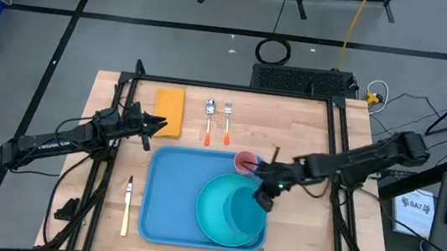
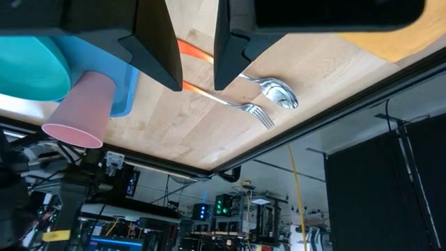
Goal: Set up tray
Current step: Put the blue bowl on the green plate
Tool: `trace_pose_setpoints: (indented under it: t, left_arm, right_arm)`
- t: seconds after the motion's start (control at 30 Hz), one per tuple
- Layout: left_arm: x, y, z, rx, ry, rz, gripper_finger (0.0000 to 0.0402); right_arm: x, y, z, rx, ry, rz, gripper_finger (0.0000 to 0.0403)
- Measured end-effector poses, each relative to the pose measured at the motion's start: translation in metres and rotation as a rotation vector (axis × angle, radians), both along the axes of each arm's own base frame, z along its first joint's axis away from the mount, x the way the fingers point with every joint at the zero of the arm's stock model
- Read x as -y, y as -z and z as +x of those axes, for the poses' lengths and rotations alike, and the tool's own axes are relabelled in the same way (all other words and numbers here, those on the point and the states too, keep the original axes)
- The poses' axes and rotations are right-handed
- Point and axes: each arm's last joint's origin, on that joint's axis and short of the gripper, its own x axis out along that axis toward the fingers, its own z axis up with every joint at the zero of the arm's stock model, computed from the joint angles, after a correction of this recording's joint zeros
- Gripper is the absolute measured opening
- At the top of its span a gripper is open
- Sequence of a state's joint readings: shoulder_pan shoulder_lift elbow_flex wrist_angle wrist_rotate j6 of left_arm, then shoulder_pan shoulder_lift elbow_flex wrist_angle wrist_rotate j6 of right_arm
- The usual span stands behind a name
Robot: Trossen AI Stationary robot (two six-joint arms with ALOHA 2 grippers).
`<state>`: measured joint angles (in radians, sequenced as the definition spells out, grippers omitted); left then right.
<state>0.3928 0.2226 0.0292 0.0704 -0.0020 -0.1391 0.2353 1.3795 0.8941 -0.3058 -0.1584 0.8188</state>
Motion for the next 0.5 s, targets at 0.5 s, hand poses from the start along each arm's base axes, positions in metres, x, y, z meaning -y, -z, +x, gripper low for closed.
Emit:
trace_pose_setpoints:
  t: [0.5]
  left_arm:
    - [0.0, 0.0, 0.0, -0.003, 0.0, 0.004, 0.0088]
  right_arm:
    - [-0.01, -0.004, 0.075, -0.291, -0.191, -0.186, 0.0]
